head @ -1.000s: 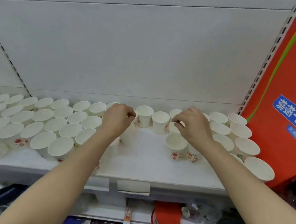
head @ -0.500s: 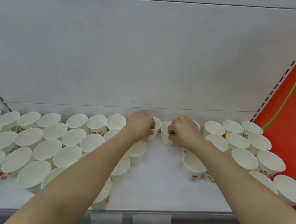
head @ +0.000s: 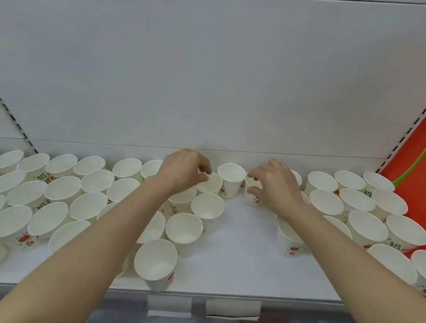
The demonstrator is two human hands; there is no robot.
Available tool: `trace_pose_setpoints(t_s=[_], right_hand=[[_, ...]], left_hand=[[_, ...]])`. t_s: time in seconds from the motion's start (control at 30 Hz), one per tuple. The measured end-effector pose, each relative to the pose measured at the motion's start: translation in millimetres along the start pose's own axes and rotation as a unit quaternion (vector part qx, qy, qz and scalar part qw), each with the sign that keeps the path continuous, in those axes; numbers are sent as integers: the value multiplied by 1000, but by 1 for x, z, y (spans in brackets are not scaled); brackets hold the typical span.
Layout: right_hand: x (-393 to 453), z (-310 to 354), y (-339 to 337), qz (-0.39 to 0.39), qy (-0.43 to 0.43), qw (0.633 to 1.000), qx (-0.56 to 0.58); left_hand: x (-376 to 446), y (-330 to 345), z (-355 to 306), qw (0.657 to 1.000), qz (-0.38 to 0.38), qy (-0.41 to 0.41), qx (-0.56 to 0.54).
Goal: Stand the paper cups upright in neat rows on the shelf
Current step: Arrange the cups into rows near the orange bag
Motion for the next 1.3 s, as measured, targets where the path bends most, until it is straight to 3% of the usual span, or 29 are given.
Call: trace_pose_setpoints(t_s=[0.07,0.17,0.3,0.53,0.67,0.77,1.13,1.3], right_hand=[[-18,21,-12,-45,-48,996,65],[-43,64,-3,-13,-140,985,95],[-48,93,10,-8,-170,981,92],[-51,46,-4,23,-91,995,18],[-49,33,0,80,-32,996,-27],[-49,29,-3,91,-19,995,-39],[-53,7,-9,118,11,988,-95],[-58,19,-21,110,6,994,-21]], left_hand=[[-9,2,7,1000,6,-3,7],[-17,6,9,1000,22,2,5],[-17,11,1,999,43,17,2],[-8,20,-7,997,77,23,21],[0,32,-20,985,135,27,100],[2,37,-25,981,135,38,132],[-7,48,-38,977,157,119,78],[-8,40,-46,988,126,88,13]])
Point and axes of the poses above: each hand's wrist, its own x-axis towards the middle knuckle, its own y-axis out of the palm, z = x × y, the point moved 8 cm from there along x, towards the middle knuckle, and after that the axes turned 10 degrees about y, right-handed, at the moved point
